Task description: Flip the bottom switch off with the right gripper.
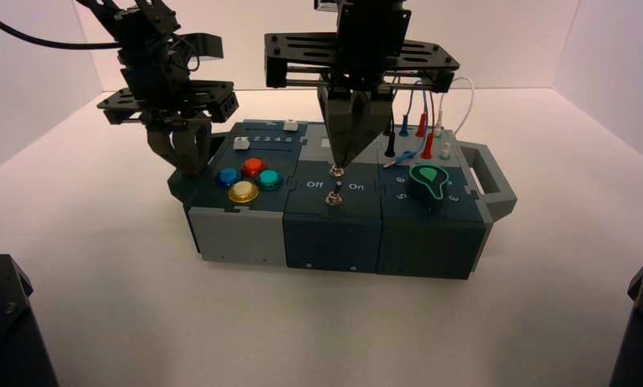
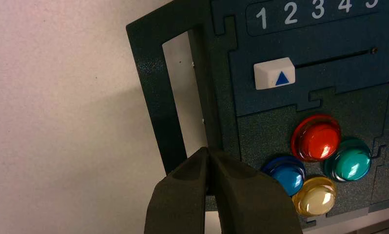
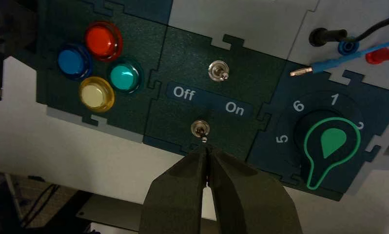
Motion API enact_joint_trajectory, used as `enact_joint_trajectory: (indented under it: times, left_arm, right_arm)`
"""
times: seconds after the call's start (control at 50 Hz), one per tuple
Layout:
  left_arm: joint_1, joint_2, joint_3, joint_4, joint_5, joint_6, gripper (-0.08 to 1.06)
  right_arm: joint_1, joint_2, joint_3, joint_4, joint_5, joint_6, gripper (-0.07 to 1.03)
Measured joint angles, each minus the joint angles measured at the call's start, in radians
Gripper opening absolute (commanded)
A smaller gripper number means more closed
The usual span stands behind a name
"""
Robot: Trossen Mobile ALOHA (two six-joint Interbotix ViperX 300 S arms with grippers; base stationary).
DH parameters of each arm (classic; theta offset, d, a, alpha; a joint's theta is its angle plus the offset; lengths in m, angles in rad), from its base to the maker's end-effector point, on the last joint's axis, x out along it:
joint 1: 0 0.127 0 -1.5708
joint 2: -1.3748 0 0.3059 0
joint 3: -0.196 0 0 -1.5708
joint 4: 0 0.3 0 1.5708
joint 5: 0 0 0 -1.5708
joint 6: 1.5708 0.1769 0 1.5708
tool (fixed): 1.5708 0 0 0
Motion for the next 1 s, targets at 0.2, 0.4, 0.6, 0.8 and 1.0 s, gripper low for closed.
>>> enact_joint_trajectory:
  times: [0.2,0.4,0.6,0.8,1.0]
  left_arm:
    - [-0.002,0.000,0.000,0.005,-0.002,0.000,-0.03]
    - [-0.011,0.000,0.000,0.018,-0.008,0.002,-0.03]
    - [-0.017,0.000,0.000,0.026,-0.011,0.003,-0.03]
    - [-0.017,0.000,0.000,0.035,-0.011,0.002,-0.03]
    - [-0.020,0.000,-0.002,0.037,-0.011,0.002,-0.03]
  right_arm:
    - [0.000,0.006,0.018,-0.017,0.009,0.023,-0.02]
    - [0.002,0.031,0.020,-0.018,0.009,0.025,-0.02]
    - [0.002,0.052,0.020,-0.020,-0.012,0.025,-0.02]
    - [0.002,0.077,0.020,-0.018,-0.040,0.029,-0.02]
    - [0.002,0.094,0.020,-0.021,-0.048,0.029,-0.02]
